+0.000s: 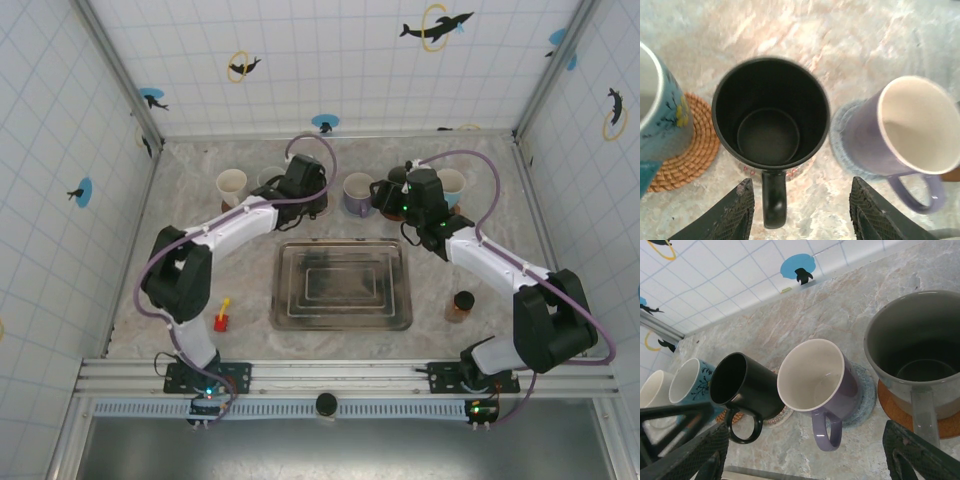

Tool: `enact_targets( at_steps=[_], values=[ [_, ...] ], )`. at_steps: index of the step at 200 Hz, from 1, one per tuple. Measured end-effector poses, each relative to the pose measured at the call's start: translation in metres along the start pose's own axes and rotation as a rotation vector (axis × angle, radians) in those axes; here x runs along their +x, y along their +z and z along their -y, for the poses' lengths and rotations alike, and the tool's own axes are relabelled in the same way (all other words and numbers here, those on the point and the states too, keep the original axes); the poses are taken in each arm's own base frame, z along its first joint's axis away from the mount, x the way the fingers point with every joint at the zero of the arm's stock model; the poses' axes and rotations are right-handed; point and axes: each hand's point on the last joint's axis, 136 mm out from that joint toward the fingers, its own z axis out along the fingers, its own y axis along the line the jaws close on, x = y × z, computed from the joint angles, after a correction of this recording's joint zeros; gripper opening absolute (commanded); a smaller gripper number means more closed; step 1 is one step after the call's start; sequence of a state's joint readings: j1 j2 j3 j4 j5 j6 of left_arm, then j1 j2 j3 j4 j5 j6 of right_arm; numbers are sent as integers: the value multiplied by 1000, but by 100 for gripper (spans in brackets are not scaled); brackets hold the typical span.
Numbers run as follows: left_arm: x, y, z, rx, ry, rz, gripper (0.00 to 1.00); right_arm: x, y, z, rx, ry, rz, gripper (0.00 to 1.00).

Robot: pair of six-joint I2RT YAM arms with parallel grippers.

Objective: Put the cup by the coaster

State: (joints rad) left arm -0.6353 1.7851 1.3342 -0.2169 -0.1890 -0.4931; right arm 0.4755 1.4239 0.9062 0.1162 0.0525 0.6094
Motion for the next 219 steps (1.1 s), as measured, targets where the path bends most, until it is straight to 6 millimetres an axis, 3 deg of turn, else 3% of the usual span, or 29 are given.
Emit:
enact_targets(
  at_steps=[19, 49, 67, 75, 95, 129, 151, 178, 219],
  values=[
    [-14, -23, 6, 33, 16, 68, 58, 0, 0, 0, 1, -2, 0, 100],
    [-34, -68, 4, 66, 42, 193, 66, -1, 0, 2, 7, -3, 3, 100],
    [-45, -96, -3, 63, 54, 277, 75, -5, -4, 5, 14, -7, 11, 100],
    [-51, -112, -8, 55, 68, 320, 85, -11, -9, 6, 17, -9, 25, 100],
    [-62, -149, -23, 20, 92, 431, 97, -33, -29, 13, 39, -20, 94, 100],
    [-74, -196, -54, -106, 128, 571, 98, -69, -81, 32, 127, -77, 250, 100],
    [-70, -206, -75, -211, 154, 604, 98, -78, -112, 45, 189, -133, 338, 100],
    [-56, -201, -102, -344, 198, 598, 98, -74, -139, 77, 301, -188, 416, 100],
    [-28, -190, -164, -503, 183, 599, 97, -58, -148, 134, 445, -225, 469, 100]
  ],
)
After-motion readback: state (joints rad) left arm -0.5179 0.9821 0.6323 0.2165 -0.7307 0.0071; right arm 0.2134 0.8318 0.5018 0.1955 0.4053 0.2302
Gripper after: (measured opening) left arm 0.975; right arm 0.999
